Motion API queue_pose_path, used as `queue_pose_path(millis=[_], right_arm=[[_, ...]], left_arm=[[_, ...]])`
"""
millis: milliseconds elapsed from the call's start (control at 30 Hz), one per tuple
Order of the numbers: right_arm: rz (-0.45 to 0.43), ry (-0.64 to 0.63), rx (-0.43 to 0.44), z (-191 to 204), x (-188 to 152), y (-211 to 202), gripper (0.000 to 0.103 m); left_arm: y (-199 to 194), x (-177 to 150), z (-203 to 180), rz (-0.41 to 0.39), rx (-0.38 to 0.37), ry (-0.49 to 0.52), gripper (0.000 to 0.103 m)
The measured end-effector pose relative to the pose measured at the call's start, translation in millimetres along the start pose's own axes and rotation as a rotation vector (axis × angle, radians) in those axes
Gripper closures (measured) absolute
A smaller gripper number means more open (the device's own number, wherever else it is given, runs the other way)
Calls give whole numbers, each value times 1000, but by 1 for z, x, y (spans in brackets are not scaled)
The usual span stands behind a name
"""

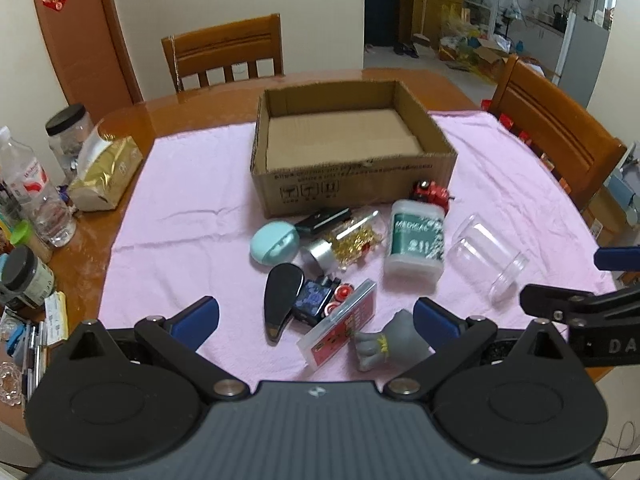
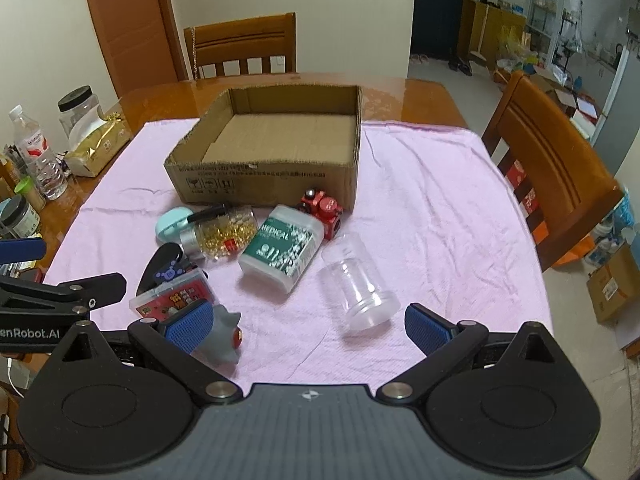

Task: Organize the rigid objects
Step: 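Grasp the grey cat figurine with the right gripper while the left gripper approaches the white pen-refill box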

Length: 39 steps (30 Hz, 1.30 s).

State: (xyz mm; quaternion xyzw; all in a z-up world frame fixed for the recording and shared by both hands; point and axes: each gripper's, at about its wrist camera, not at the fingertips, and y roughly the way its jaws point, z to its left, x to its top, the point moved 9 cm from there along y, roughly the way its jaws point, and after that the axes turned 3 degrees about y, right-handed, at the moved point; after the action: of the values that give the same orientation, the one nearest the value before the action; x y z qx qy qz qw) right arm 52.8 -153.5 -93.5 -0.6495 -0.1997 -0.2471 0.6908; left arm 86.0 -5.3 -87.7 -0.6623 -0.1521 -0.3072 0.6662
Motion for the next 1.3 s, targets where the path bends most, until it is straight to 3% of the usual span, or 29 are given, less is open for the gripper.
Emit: queue_pose_path(millis=[267, 600, 800, 1000, 1133, 1300], right_arm=[[42, 4, 34, 11, -19, 34, 0], [108, -180, 143, 79, -42, 87, 0], [102, -255, 107, 109, -45, 117, 0], [114, -210, 33, 96, -43, 132, 0], [140, -154, 49, 78, -46, 127, 0], [155, -184, 36, 64, -56, 119, 0]], left_arm=[[35, -5, 28, 30, 32, -11, 1], [57, -8, 74, 46, 71, -43, 1], [65, -9, 85, 52, 45, -32, 1], [77, -7, 78, 63, 13, 4, 1], [83, -4, 67, 64, -12, 13, 1], [94, -3, 46, 73, -30, 33, 1]])
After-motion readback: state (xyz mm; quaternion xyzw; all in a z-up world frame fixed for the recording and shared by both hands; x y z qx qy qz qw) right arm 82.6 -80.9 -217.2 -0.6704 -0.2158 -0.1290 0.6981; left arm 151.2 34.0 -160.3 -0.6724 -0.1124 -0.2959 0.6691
